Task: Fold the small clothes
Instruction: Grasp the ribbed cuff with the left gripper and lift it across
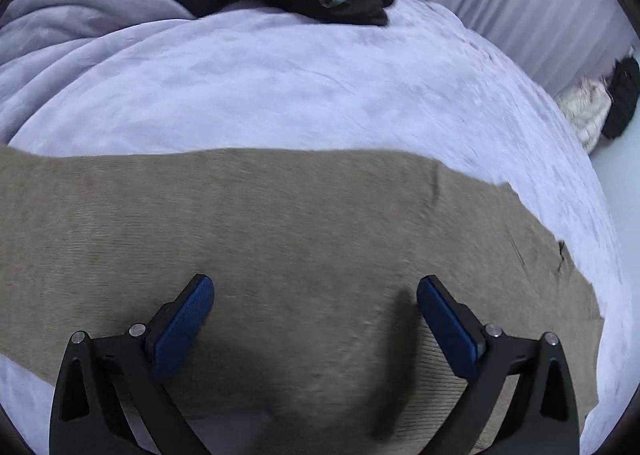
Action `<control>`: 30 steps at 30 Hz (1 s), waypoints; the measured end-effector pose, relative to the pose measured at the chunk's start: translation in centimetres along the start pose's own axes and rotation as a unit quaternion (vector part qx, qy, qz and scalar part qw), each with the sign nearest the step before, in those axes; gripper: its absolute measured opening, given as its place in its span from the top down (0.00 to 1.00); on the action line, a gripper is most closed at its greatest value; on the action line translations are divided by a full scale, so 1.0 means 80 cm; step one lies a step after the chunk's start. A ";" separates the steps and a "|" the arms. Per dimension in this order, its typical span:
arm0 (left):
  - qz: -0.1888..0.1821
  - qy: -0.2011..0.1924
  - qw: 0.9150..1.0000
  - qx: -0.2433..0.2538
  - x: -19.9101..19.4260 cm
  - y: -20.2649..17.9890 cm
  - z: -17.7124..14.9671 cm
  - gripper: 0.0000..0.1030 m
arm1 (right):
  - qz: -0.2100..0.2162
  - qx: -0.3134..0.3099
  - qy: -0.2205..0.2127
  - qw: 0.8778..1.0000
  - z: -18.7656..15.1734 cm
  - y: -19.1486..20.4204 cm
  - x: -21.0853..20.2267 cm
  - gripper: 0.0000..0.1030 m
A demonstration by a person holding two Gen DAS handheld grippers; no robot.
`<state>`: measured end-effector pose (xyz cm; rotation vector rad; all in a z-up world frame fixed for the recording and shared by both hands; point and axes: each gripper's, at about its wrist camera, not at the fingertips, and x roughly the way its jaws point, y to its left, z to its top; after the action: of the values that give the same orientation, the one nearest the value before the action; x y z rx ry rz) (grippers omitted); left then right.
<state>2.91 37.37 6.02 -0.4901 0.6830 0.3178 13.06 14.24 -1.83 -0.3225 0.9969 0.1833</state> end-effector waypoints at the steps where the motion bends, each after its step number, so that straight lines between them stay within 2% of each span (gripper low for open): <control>1: -0.002 0.001 1.000 0.004 -0.002 -0.005 -0.001 0.90 | 0.044 0.000 -0.004 0.999 -0.001 0.001 -0.010 0.01; 2: -0.006 0.004 1.000 0.012 -0.004 -0.014 -0.002 0.90 | 0.073 0.010 -0.010 0.997 -0.004 -0.006 -0.023 0.02; 3: -0.011 0.008 1.000 0.021 -0.005 -0.024 -0.005 0.90 | 0.073 0.023 -0.016 0.997 -0.008 -0.018 -0.034 0.02; 5: -0.024 0.017 0.999 0.045 -0.010 -0.053 -0.015 0.90 | 0.044 0.053 -0.024 0.997 -0.023 -0.058 -0.055 0.02; 8: -0.049 0.035 0.993 0.100 -0.014 -0.122 -0.040 0.90 | 0.015 0.096 -0.029 0.995 -0.058 -0.136 -0.080 0.02; 12: -0.086 0.068 0.979 0.172 -0.019 -0.232 -0.086 0.90 | -0.054 0.136 -0.022 0.989 -0.117 -0.245 -0.104 0.02; 17: -0.127 0.096 0.956 0.246 -0.037 -0.382 -0.153 0.90 | -0.079 0.190 -0.011 0.978 -0.190 -0.358 -0.129 0.02; 21: -0.156 0.115 0.939 0.285 -0.056 -0.479 -0.212 0.90 | -0.092 0.212 -0.010 0.973 -0.236 -0.407 -0.140 0.02; 24: -0.165 0.126 0.923 0.324 -0.062 -0.542 -0.265 0.90 | -0.083 0.223 -0.012 0.971 -0.261 -0.429 -0.142 0.02; 26: -0.163 0.135 0.913 0.347 -0.057 -0.572 -0.301 0.90 | -0.078 0.226 -0.014 0.971 -0.276 -0.442 -0.141 0.02; 30: -0.151 0.164 0.902 0.371 -0.022 -0.601 -0.351 0.90 | -0.050 0.250 -0.018 0.967 -0.292 -0.459 -0.127 0.02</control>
<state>7.79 -18.08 4.01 0.0949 0.9772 -0.3314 0.01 -28.34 1.70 0.0921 0.9535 -0.1561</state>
